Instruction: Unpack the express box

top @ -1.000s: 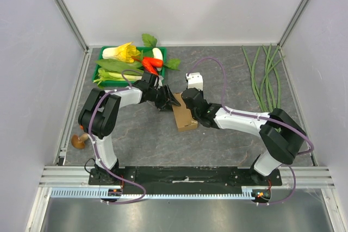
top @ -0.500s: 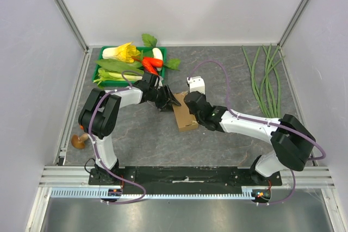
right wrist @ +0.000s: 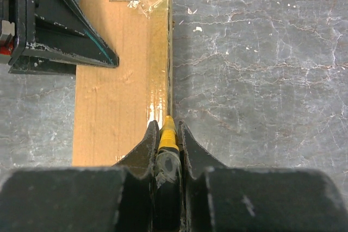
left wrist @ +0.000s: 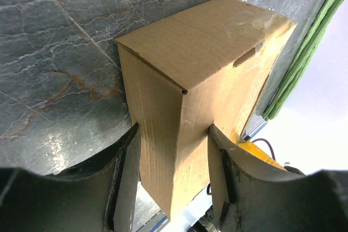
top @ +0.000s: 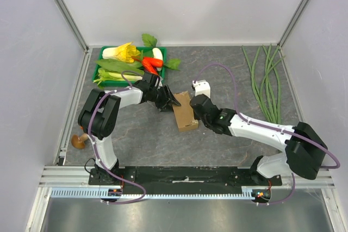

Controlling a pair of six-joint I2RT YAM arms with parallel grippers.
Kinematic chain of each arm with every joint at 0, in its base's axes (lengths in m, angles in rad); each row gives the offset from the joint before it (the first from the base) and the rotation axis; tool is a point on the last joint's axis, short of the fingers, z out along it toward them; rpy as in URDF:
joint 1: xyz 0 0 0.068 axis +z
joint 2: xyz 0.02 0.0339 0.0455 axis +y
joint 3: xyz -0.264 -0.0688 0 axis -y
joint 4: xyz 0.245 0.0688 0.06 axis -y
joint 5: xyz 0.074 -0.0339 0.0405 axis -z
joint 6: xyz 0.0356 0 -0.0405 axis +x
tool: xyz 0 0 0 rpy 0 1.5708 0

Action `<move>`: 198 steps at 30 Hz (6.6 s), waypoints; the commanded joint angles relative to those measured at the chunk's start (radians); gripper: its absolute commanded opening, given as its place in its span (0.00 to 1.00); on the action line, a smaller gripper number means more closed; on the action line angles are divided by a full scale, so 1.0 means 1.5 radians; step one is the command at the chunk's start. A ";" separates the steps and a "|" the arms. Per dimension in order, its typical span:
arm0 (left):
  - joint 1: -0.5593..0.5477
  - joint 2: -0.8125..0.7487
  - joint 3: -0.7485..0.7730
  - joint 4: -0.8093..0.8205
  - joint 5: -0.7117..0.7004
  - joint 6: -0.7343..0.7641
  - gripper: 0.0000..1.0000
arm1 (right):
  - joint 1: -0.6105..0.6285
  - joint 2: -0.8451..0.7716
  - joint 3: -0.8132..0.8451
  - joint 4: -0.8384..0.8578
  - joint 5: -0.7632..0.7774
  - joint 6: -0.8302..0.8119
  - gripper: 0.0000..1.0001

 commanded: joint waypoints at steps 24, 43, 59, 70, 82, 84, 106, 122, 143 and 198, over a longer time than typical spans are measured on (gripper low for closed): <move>0.015 -0.013 -0.027 -0.031 -0.129 -0.035 0.39 | 0.010 -0.088 -0.019 -0.164 -0.123 0.112 0.00; 0.016 -0.015 -0.032 -0.027 -0.128 -0.031 0.39 | 0.009 -0.099 -0.016 -0.182 -0.154 0.097 0.00; 0.013 -0.002 -0.005 -0.060 -0.069 0.100 0.49 | 0.009 -0.119 0.093 -0.073 -0.012 -0.002 0.00; 0.012 -0.177 -0.035 0.041 -0.023 0.160 0.73 | -0.020 0.023 0.132 -0.107 0.016 -0.009 0.00; 0.013 -0.218 -0.096 -0.088 -0.173 0.167 0.58 | -0.019 0.053 0.107 -0.107 -0.157 -0.013 0.00; 0.013 -0.198 -0.082 -0.096 -0.176 0.163 0.57 | -0.019 0.045 0.097 -0.087 -0.201 -0.019 0.00; 0.005 -0.131 0.129 -0.166 -0.209 0.251 0.52 | -0.034 -0.100 0.137 -0.119 -0.086 -0.067 0.00; -0.031 -0.351 -0.092 -0.320 -0.143 0.308 0.22 | -0.188 0.261 0.345 -0.049 -0.140 -0.151 0.00; -0.051 -0.138 0.041 -0.255 -0.165 0.268 0.12 | -0.189 0.176 0.229 -0.082 -0.238 -0.129 0.00; 0.012 -0.081 0.071 -0.124 -0.090 0.193 0.63 | 0.008 -0.023 0.050 0.151 -0.122 -0.026 0.00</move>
